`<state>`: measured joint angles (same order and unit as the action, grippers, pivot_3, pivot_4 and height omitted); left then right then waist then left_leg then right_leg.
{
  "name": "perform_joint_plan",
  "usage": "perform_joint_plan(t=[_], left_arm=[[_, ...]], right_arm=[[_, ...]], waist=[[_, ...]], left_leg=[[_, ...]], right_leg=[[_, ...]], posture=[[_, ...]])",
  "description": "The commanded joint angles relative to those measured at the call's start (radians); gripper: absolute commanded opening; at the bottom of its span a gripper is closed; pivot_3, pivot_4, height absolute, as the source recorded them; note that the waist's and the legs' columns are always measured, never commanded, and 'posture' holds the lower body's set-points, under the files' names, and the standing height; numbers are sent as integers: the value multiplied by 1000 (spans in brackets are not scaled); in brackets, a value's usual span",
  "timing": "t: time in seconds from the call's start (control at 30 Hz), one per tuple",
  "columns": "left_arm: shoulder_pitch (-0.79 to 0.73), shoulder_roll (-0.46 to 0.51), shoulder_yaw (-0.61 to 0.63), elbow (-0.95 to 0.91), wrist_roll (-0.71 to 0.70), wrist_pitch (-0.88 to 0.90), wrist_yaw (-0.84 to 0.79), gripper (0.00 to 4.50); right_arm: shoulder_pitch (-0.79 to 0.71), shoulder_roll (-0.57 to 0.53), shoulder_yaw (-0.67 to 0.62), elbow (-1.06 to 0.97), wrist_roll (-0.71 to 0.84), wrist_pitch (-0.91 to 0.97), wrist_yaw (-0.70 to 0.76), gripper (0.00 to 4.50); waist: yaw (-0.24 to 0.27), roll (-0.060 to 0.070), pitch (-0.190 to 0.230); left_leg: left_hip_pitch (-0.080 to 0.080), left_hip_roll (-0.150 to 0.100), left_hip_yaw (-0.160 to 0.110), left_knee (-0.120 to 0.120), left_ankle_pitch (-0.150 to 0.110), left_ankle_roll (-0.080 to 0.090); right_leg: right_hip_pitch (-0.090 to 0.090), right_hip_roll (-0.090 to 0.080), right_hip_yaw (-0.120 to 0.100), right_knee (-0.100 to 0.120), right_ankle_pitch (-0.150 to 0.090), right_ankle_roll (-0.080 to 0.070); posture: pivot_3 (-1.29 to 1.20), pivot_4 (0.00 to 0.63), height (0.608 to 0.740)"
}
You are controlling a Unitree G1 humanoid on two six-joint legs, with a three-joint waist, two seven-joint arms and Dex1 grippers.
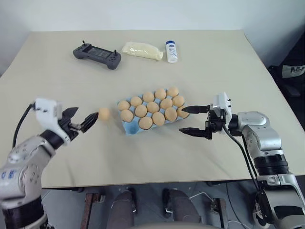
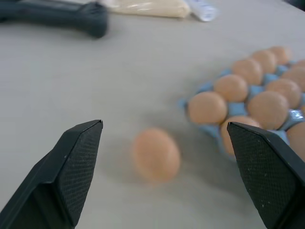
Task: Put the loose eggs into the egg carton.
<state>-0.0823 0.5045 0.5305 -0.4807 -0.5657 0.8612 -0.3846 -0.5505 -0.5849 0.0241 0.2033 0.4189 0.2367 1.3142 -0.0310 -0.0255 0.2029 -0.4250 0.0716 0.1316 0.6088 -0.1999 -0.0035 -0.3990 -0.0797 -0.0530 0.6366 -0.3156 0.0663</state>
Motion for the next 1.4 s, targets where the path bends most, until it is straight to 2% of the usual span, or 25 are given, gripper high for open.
perform_joint_plan(t=[0.03, 0.17, 0.33, 0.53, 0.77, 0.97, 1.4], left_arm=[[82, -23, 75, -115, -57, 9, 29, 4450], [172, -45, 122, -165, -92, 25, 63, 4450], [187, -35, 124, -162, -109, 22, 87, 4450], [12, 8, 24, -55, -73, 3, 117, 4450], [-171, 31, -109, 110, -5, -42, 112, 4450], [-230, 43, -186, 237, 57, -72, 95, 4450], [-329, 67, -333, 453, 174, -133, 0, 4450]], right_arm=[[-21, -2, -10, -5, 8, -16, 13, 4500], [-26, -2, -6, -5, 9, -13, 15, 4500], [-33, -1, -3, -1, 9, -12, 19, 4500], [-44, 5, 0, 5, 8, -12, 20, 4500], [-32, 0, -5, -11, 10, -4, 13, 4500], [-18, -6, -10, -27, 10, 2, 4, 4500], [-17, -13, -11, -14, 4, -4, 6, 4500]], waist=[[0, 0, 0], [1, 0, 0], [1, 0, 0], [2, 0, 0], [1, 0, 0], [1, 0, 0], [1, 0, 0]], left_leg=[[0, 0, 0, 0, 0, 0], [0, 1, 0, 0, 0, -1], [0, 1, 0, -3, 0, -1], [0, 0, 2, -6, 0, -1], [0, 1, 7, -9, 0, 0], [0, 4, 15, -9, 3, 3], [-1, 5, 17, -4, 0, 0]], right_leg=[[0, 0, 0, 0, 0, -1], [0, 0, 0, 0, -2, -5], [0, 0, 0, -6, -3, -11], [0, 0, 1, -11, -1, -11], [-3, 0, 0, -10, 5, -1], [-10, 2, 1, -6, 5, -1], [-11, 2, 1, -3, 5, 0]], posture=[[0, 150, 740], [0, 150, 740], [0, 150, 740], [0, 150, 740], [0, 150, 740], [0, 150, 740], [0, 150, 740]])
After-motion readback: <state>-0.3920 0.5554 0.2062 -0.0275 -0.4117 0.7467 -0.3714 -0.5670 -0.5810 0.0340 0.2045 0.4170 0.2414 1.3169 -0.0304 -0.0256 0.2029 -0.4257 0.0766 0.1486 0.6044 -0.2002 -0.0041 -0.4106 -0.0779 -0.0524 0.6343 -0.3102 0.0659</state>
